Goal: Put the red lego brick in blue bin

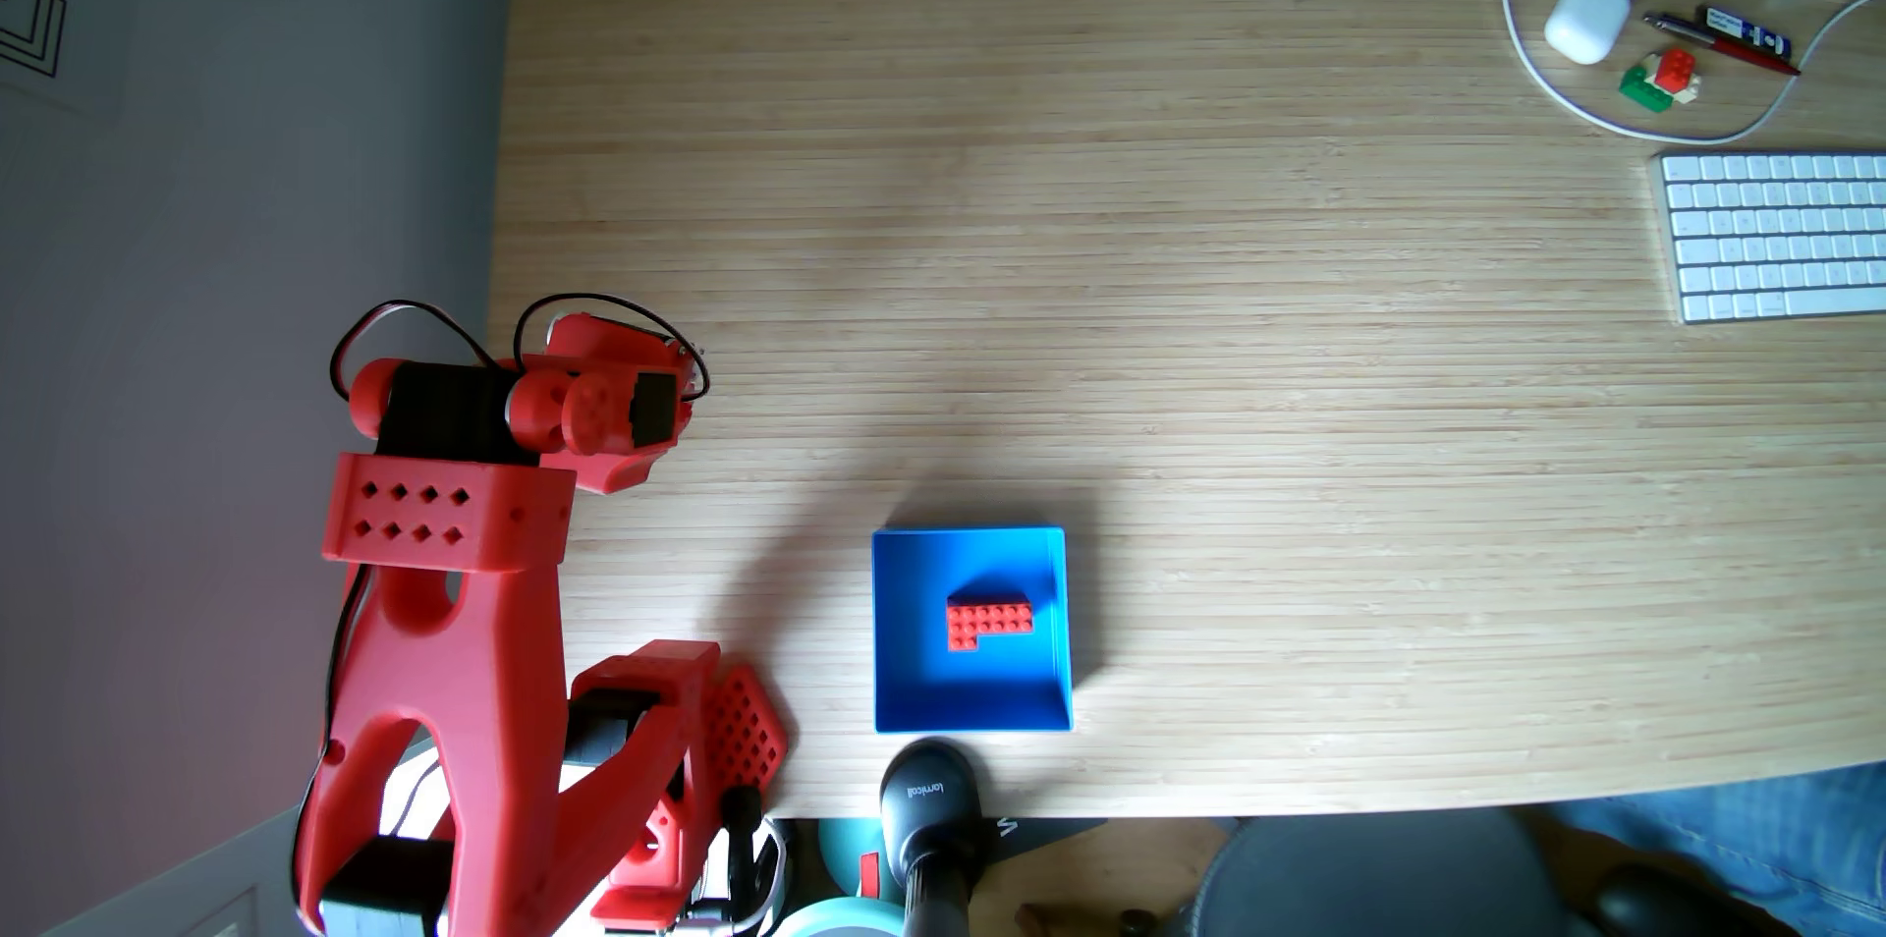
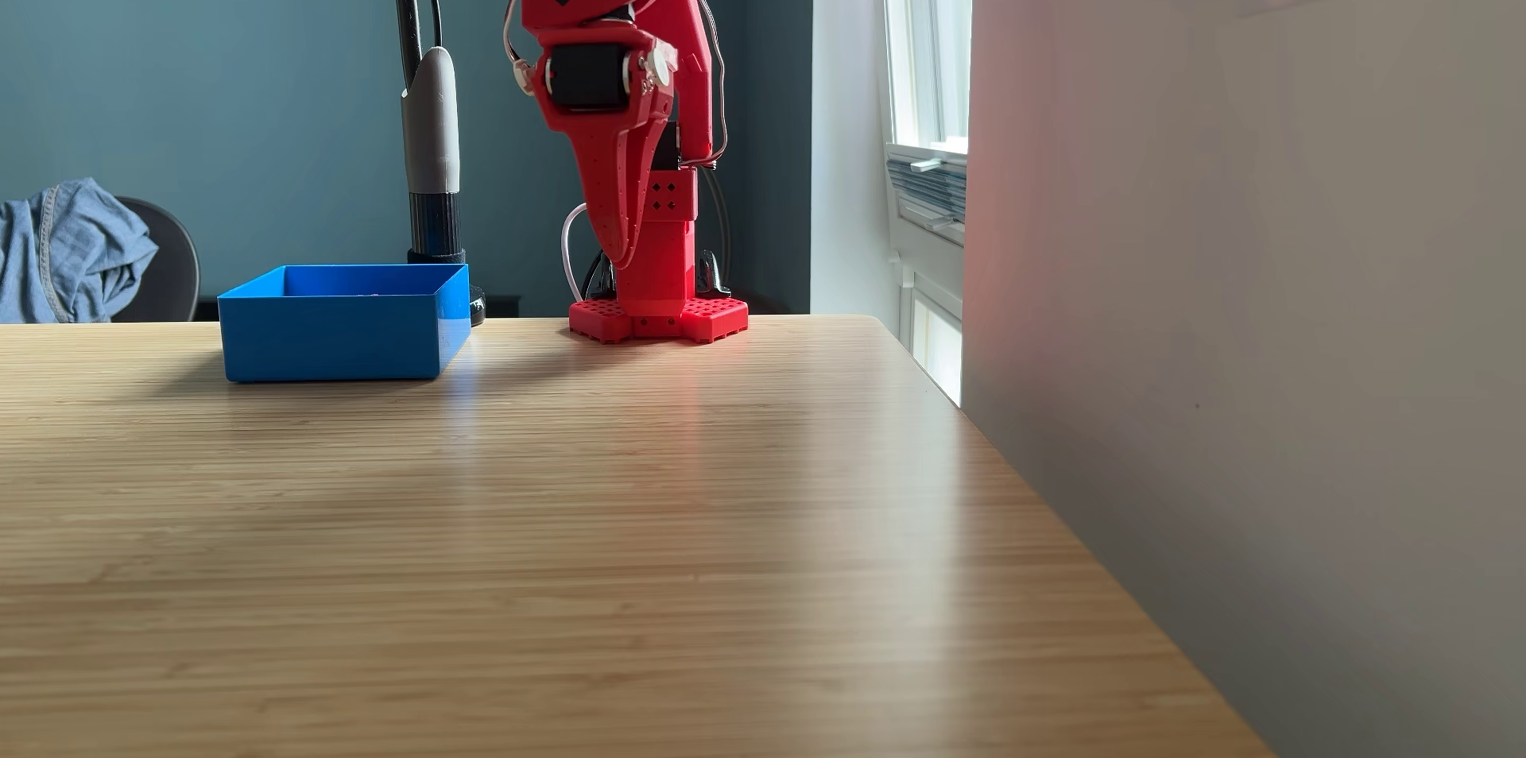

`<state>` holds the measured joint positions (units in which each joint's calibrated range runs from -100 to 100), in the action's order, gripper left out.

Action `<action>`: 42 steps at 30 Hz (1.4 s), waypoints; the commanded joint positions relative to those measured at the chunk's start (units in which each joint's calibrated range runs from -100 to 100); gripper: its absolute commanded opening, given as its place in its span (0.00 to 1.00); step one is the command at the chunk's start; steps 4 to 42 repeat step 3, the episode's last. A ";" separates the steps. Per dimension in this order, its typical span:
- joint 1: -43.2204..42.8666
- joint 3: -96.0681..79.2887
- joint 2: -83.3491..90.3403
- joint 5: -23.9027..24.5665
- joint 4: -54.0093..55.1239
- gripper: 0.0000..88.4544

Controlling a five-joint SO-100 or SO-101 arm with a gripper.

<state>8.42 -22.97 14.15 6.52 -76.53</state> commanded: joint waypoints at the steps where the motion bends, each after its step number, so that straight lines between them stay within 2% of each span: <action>1: -0.38 0.19 3.74 -0.24 0.40 0.00; 42: -0.38 0.10 3.74 -0.39 0.40 0.00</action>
